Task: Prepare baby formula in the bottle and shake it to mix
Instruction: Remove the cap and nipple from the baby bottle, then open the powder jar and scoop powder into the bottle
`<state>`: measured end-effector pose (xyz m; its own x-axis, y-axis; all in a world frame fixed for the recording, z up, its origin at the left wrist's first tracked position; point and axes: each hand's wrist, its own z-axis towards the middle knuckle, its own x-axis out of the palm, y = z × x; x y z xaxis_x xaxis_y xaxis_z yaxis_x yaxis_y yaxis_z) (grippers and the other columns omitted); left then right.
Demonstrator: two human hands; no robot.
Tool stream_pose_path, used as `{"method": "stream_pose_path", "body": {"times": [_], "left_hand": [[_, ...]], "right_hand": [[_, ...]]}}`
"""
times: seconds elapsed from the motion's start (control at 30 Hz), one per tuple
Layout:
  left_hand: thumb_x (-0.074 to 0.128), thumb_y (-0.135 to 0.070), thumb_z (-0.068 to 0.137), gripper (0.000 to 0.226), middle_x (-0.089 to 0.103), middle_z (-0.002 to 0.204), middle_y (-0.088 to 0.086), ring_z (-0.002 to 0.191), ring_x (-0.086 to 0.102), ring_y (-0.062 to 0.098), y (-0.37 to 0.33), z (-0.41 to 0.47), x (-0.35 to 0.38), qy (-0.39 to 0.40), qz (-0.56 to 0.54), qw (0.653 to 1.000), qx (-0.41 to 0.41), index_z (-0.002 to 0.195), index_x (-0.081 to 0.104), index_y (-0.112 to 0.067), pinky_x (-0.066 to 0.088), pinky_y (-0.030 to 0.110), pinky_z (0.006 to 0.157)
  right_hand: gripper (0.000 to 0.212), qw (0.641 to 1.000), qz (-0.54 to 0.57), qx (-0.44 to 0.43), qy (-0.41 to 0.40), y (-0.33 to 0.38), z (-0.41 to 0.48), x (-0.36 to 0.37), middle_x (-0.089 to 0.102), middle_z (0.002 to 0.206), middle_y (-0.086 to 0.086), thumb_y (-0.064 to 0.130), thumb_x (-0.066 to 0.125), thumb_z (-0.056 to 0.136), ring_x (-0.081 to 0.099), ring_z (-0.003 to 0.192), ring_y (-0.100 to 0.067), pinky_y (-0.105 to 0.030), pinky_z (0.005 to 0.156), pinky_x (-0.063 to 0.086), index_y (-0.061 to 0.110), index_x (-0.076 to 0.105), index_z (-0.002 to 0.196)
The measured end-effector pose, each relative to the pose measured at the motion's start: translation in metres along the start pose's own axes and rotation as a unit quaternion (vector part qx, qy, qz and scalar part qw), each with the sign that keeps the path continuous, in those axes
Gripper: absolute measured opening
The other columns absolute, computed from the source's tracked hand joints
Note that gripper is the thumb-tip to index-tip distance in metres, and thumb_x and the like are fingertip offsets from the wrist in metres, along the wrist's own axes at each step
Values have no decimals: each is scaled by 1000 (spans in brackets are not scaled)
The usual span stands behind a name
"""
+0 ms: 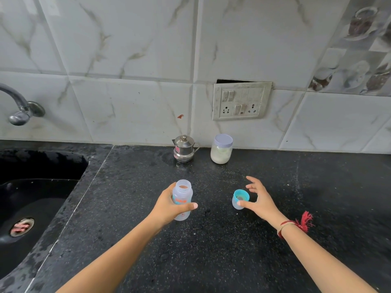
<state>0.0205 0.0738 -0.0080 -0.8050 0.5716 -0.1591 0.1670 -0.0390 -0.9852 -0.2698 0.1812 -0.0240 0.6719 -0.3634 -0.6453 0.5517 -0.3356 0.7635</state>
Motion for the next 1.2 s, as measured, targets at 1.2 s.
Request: {"method": "stream_pose_path", "body": {"times": [1.2], "left_hand": [[77,-69,50,64,59,106,-3,107,53,23,34,29,5,-70,91,993,12,99,53,-35,48,50,93]], "right_hand": [[42,995,55,-43,-64,74,53,34,46,131,-2,22,65,87,44,109,-7,-24,92,37,28,48,125]]}}
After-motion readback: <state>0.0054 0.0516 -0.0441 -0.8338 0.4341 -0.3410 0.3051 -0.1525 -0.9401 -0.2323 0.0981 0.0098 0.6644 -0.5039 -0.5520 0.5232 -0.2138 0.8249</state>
